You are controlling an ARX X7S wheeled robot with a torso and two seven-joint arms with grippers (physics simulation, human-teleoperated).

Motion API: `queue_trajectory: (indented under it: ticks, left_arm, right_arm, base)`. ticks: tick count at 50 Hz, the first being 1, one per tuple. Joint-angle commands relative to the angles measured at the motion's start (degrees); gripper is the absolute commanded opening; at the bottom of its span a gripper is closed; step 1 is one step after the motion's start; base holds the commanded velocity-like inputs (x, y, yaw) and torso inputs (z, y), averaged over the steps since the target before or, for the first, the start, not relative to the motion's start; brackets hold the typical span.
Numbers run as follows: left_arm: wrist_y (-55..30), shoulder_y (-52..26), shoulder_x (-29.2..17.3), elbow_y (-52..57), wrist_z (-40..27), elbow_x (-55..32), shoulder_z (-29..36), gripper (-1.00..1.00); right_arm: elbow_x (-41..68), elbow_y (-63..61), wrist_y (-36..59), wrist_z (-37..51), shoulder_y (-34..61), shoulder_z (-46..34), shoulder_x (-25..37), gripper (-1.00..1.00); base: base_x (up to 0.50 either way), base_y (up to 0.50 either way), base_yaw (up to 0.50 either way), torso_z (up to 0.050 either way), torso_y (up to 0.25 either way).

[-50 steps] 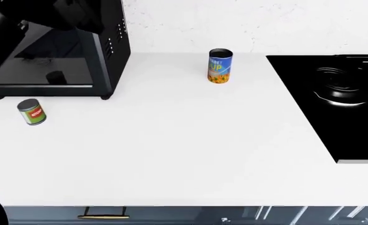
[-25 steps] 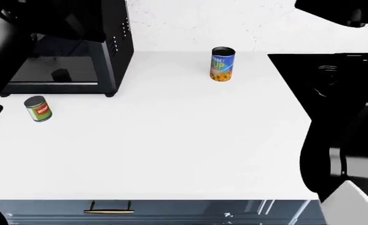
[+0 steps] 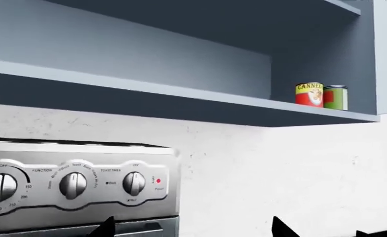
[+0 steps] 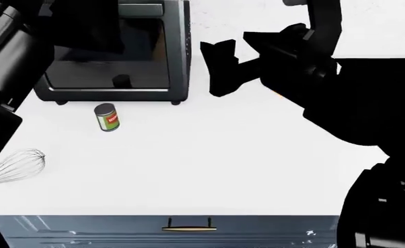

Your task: Pick the cans from the counter and place them in their designated side in the cabinet.

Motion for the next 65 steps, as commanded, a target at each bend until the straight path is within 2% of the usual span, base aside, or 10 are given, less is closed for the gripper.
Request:
queue_trajectory:
  ticks: [1, 33, 46, 54, 65]
  left_arm:
    - [0.78, 0.27, 0.14, -1.01, 1.21, 2.0, 1.27, 1.0]
    - [1.55, 0.56, -0.63, -1.45, 1.36, 1.39, 1.62, 1.0]
    - [2.17, 0.96, -0.68, -1.28, 1.37, 1.55, 1.8, 1.0]
    - [2.68, 1.22, -0.66, -1.37, 1.69, 2.13, 2.16, 1.0]
    - [2.76, 0.77, -0.88, -1.38, 1.44, 2.0, 2.47, 1.0]
  right_arm:
    - [4.39, -2.37, 0.55, 3.74, -2.57, 0.25, 2.19, 1.0]
    - [5.49, -1.13, -1.83, 5.07, -1.76, -3.51, 4.33, 1.0]
    - [6.12, -0.85, -2.86, 5.26, -1.57, -4.98, 5.25, 1.0]
    - [2.43, 1.71, -5.91, 2.3, -2.89, -8.89, 5.81, 1.0]
    - [-5.35, 8.43, -10.94, -5.03, -4.38, -19.46, 6.05, 1.0]
  base:
    - [-0.04, 0.49, 0.0, 0.0, 0.0]
    - [-0.01, 0.31, 0.0, 0.0, 0.0]
    - [0.21, 0.18, 0.0, 0.0, 0.0]
    - [0.0, 0.0, 0.0, 0.0, 0.0]
    - [0.0, 0.0, 0.0, 0.0, 0.0]
